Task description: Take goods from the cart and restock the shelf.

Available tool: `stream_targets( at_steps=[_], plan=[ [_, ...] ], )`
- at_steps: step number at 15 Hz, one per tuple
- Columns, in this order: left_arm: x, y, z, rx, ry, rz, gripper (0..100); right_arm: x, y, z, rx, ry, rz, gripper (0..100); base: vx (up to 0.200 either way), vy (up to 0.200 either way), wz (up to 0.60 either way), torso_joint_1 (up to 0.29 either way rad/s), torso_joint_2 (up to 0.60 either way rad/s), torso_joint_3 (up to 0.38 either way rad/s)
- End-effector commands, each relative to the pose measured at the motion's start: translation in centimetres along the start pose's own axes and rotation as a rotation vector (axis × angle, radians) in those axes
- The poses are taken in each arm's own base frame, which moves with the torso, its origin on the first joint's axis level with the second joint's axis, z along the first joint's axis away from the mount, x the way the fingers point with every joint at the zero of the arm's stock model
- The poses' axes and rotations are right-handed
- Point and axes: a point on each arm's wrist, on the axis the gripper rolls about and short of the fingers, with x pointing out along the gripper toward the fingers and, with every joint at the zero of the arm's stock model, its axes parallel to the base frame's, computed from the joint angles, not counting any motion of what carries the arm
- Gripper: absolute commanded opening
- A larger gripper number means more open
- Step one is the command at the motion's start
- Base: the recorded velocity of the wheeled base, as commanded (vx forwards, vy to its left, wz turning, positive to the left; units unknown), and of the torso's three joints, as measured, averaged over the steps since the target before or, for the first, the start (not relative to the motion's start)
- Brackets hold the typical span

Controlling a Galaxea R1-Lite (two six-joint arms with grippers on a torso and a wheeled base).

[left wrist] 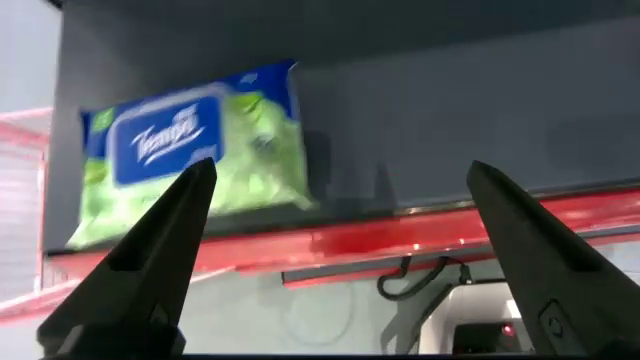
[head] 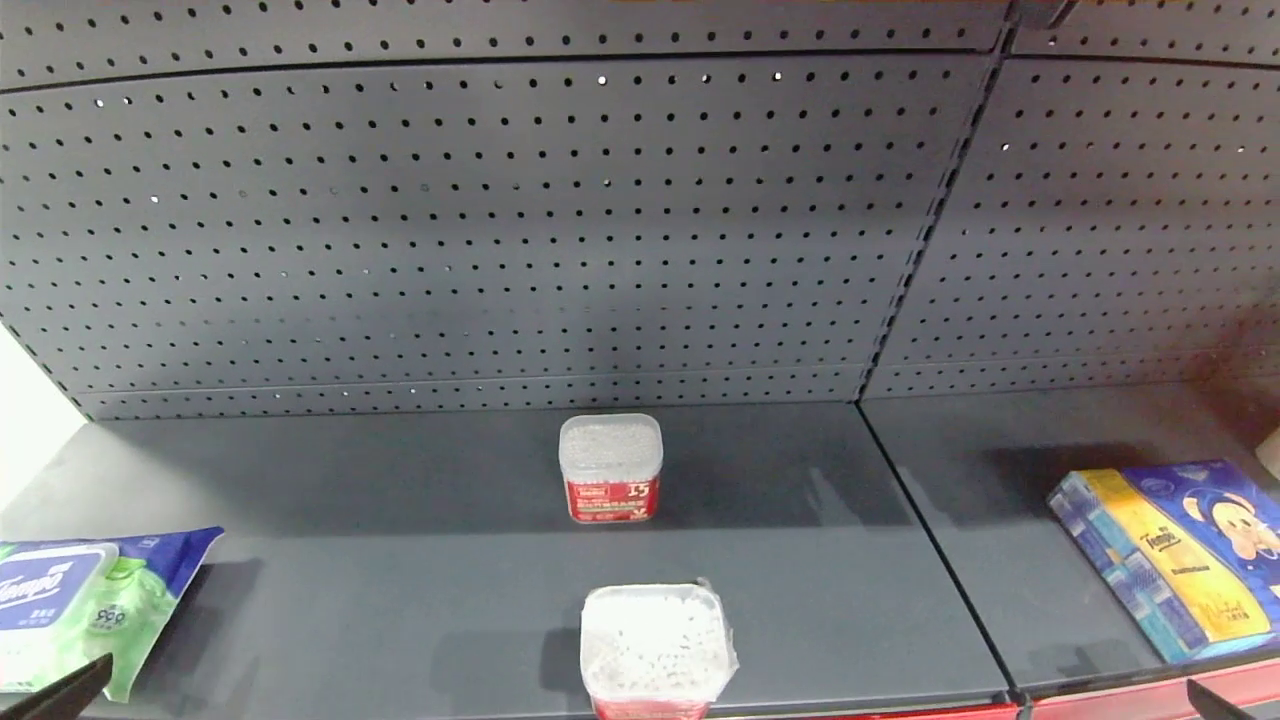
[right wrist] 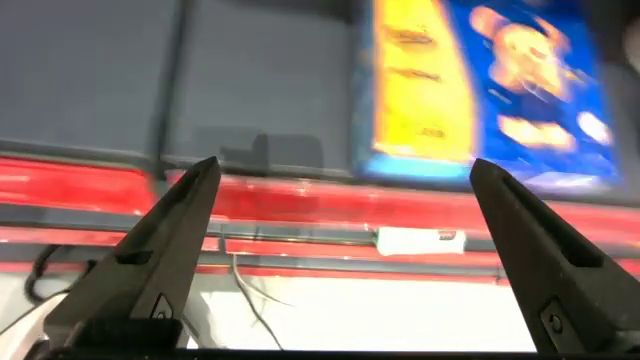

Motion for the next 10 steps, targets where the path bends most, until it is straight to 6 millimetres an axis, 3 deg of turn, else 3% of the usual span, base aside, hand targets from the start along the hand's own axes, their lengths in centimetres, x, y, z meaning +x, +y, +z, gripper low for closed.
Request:
stream_targets(
  at_steps=[1, 5, 10],
  plan=[
    [0.1, 0.0, 0.0, 0.000, 0.006, 0.001, 100, 0.1, 0.0, 0.0, -0.001, 0.003, 0.005, 100, 0.000, 0.000, 0.00, 0.000, 0.00, 0.000],
    [0.1, 0.0, 0.0, 0.000, 0.005, 0.001, 100, 1.0, -0.3, 1.2, -0.002, 0.007, 0.017, 100, 0.000, 0.000, 0.00, 0.000, 0.00, 0.000],
    [0.0, 0.0, -0.1, -0.001, 0.000, 0.001, 100, 0.9, 0.0, 0.5, -0.080, 0.000, 0.045, 100, 0.000, 0.000, 0.00, 0.000, 0.00, 0.000]
  ],
)
